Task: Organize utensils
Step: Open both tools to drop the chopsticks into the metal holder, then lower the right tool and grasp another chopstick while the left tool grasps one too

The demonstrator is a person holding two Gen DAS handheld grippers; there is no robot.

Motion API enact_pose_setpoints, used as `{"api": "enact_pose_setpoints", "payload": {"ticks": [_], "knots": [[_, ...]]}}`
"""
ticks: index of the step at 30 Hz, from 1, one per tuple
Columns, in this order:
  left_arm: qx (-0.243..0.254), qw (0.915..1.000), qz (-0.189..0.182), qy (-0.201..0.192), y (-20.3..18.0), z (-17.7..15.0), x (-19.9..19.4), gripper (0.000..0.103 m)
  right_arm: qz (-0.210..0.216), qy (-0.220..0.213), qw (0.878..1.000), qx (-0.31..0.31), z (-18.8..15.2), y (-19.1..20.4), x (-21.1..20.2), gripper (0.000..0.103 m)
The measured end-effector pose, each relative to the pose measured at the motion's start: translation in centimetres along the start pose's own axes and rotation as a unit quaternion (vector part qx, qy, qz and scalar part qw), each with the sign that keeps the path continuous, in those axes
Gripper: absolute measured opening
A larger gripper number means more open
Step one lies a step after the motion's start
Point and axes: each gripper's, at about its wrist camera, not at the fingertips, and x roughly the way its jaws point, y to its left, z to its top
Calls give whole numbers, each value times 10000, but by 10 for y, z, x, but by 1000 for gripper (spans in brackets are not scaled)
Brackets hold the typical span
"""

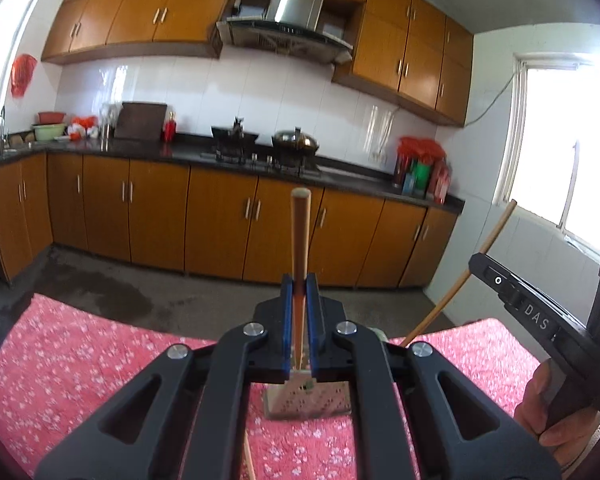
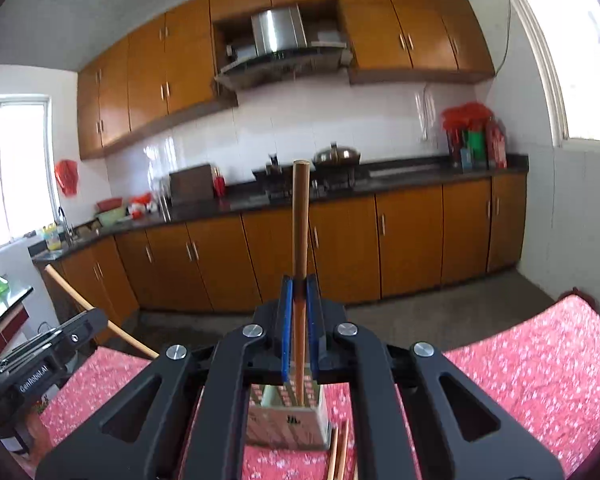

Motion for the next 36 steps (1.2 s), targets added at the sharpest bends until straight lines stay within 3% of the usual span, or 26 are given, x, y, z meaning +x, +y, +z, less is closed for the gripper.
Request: {"api": "enact_pose_setpoints", "payload": {"ticks": [2,4,6,13,18,20,23,27,29,36], "knots": [[-13,10000,6,79,1,-3,6,8,-1,45,10000,11,-3,-2,0,8],[-50,10000,3,86,3,-3,5,11,14,61,10000,-10,-3,-1,-2,15],[-50,10000,-4,31,5,-3,2,16,-22,2,10000,-43,0,0,-6,39],[-166,9995,38,-282,9,6,-25,34,-98,-314,9995,34,16,-7,-33,40],[-311,9970,321,-627,29,7,-68,41,-488,-391,9978,202,10,-36,-62,44],[-320,9963,531,-590,43,-1,-80,42,-725,-28,9969,311,-7,-56,-63,44],[-290,9949,945,-182,66,-26,-81,43,-923,815,9917,374,-46,-78,-47,43],[-300,9885,1254,791,95,-77,-61,42,-642,2204,9720,507,-125,-93,-18,19],[-403,9847,1204,1192,105,-101,-55,41,-432,2623,9626,533,-156,-87,-13,14],[-546,9741,919,1992,104,-166,-43,36,-221,3227,9458,299,-216,-61,-9,14]]}}
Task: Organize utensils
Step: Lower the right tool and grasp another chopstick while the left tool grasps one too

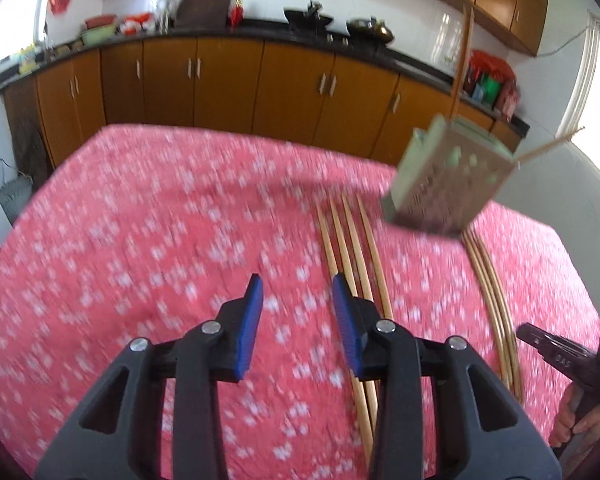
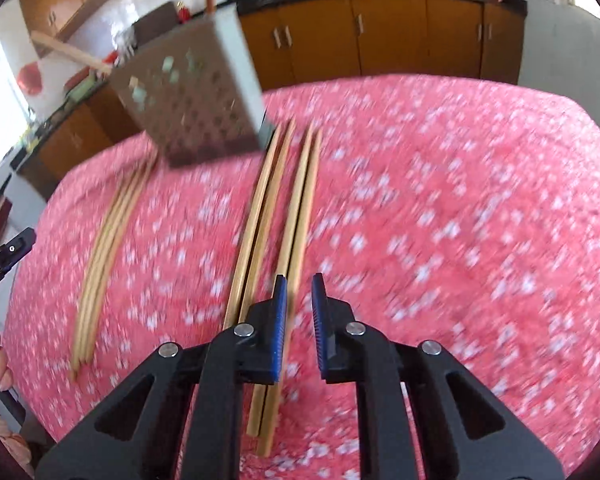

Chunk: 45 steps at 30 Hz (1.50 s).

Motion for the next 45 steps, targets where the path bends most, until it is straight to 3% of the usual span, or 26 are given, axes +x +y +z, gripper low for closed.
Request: {"api": "enact_pose_setpoints", "payload": {"ticks": [5,6,9,14,22,28,32,38,45], "knots": [[157,9995,-86,247,-8,-18,13,34,-133,-8,9998,-129,0,5,2,13],[178,9994,-113,287,-10,-20,15,32,-238,-27,9995,-212,0,7,3,8],[230,9988,-197,384,-18,-24,20,27,-640,-155,9977,-140,4,3,8,8],[443,9973,-296,512,-29,-34,22,20,-621,-178,9979,91,7,-12,6,8],[682,9947,-87,765,-36,-47,33,15,-642,-217,9977,-11,4,-10,-1,8],[826,9942,57,692,-41,-53,31,11,-549,-203,9982,-128,-9,-9,-15,8],[773,9944,285,656,-32,-43,38,9,-570,-269,9979,-136,-13,-11,-19,8],[402,9950,765,509,7,-13,58,9,-772,-341,9964,52,9,-22,-3,8],[191,9956,790,458,26,1,64,11,-942,-470,9943,188,27,-34,12,8]]}}
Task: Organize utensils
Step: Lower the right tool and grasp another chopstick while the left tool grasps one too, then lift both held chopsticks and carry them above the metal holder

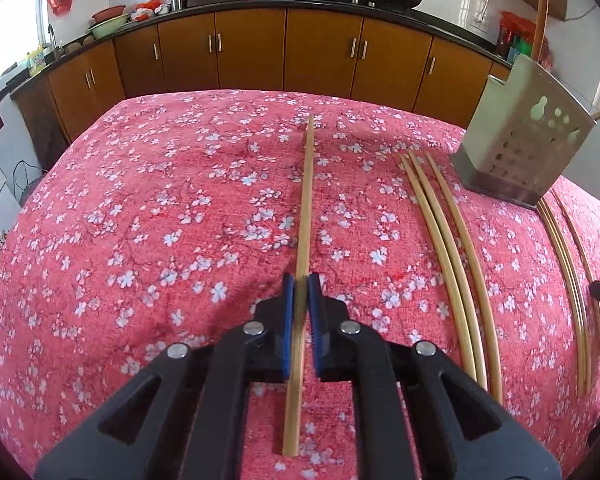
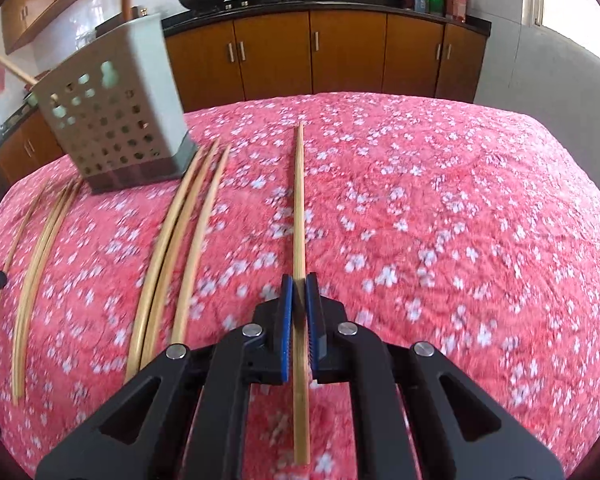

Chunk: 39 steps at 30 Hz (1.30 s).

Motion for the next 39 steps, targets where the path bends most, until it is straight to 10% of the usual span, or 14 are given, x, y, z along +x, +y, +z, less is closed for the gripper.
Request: {"api": "enact_pose_setpoints", "payload": {"ticks": [39], "knots": [[-79,9999,-72,4,3,1,1,11,-2,6,10000,-2,-1,0,-1,8]]}}
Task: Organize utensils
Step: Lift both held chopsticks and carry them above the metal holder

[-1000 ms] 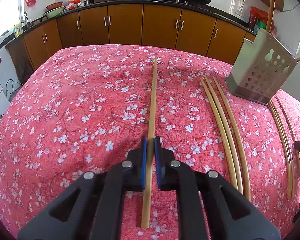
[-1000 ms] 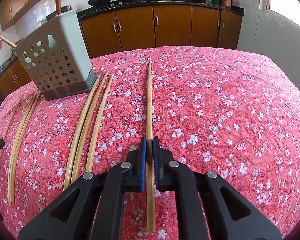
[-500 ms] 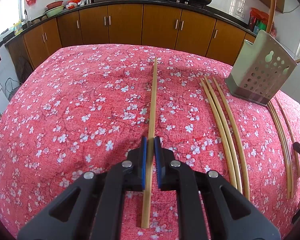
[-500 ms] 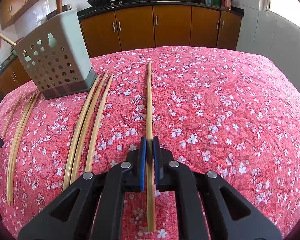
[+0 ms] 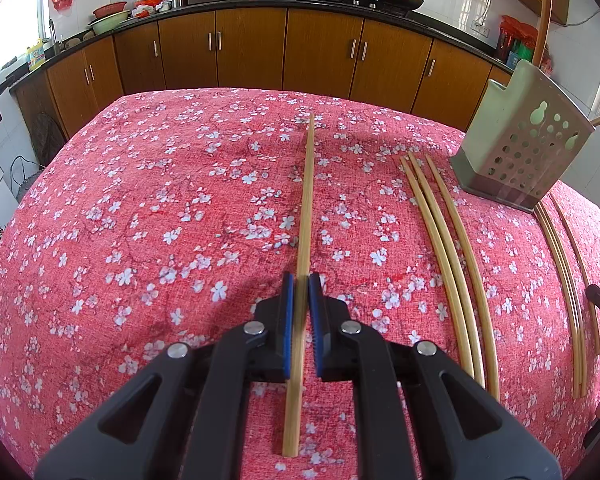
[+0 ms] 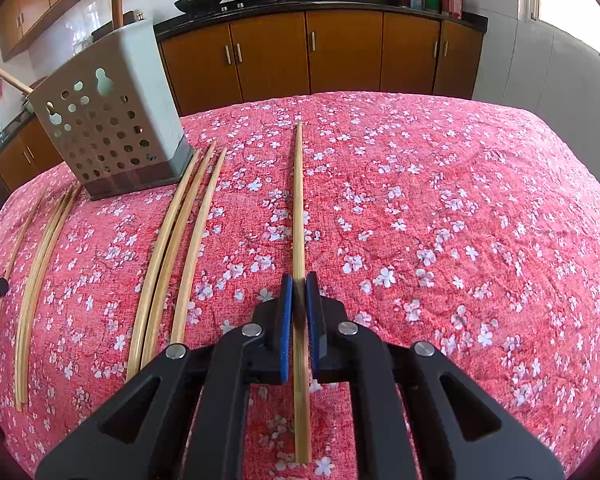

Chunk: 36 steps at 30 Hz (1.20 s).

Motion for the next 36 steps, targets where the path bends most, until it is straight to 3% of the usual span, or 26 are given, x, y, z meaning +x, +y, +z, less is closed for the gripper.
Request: {"api": "enact_pose_setpoints", "payload": {"ticks": [24,33,36], "knots": [[-18,10000,-20,14,0,0,-2,11,26,-5,10000,22,-1,0,-2,8],[327,9995,-2,39,-3,-17,-19,8,145,13,9999,-93,-13,-2,-15,8],[407,9991,-47,-94,-4,-16,-31,8,34,-223,9996,-169,-7,0,-29,8]]}}
